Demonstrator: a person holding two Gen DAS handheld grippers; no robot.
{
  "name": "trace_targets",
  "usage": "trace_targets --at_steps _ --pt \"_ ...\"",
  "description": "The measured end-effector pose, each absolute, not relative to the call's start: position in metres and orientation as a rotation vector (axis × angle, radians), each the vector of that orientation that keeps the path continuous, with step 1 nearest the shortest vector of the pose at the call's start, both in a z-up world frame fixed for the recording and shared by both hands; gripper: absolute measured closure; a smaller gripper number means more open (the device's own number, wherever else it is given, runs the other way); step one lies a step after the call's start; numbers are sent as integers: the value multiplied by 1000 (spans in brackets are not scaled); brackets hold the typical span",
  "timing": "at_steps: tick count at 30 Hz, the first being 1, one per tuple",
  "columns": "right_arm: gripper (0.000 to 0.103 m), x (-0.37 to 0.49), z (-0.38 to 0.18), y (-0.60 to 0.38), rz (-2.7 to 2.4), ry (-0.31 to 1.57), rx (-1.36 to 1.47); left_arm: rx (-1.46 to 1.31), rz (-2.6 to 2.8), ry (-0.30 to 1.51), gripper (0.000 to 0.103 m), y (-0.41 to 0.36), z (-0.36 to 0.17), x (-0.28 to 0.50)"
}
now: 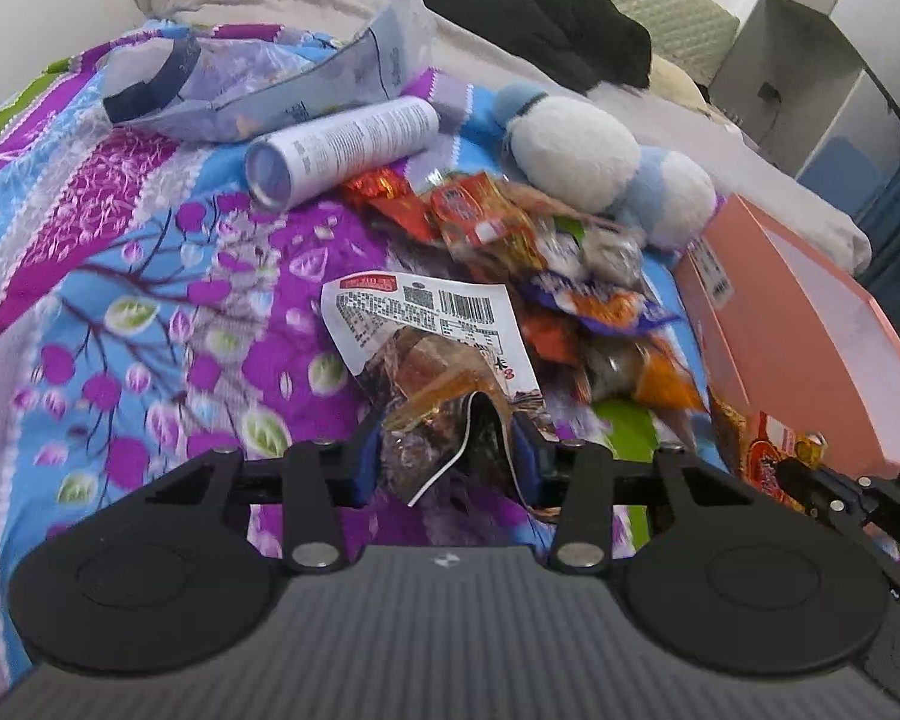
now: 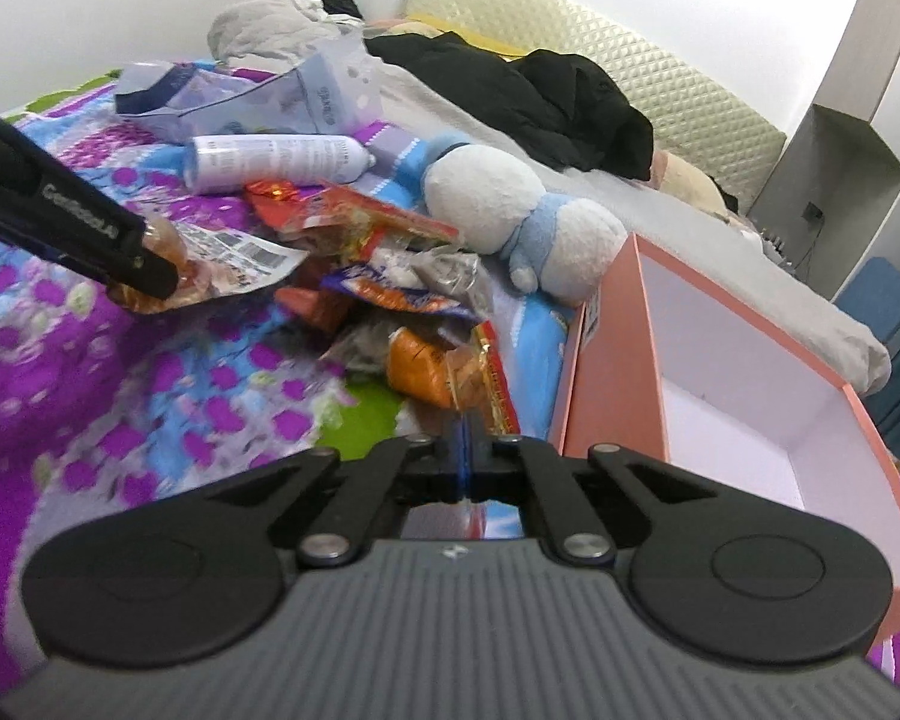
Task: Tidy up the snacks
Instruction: 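Lift the shrimp snack bag with left gripper while right lifts the red-labelled strip packet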
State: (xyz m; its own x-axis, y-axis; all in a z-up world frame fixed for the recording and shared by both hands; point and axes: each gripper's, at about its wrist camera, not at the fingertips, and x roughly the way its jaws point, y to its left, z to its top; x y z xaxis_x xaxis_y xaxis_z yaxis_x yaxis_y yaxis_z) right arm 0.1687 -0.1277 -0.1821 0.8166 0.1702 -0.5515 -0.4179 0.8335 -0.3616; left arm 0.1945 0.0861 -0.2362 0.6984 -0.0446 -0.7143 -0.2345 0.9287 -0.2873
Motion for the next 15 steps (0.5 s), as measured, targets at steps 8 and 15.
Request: trace_targets --at_steps 8,15 --pt "101 129 -174 -142 363 565 -482 -372 98 848 54 66 -220 161" --pt "100 102 -174 -148 369 580 -485 -340 61 909 53 55 -216 149"
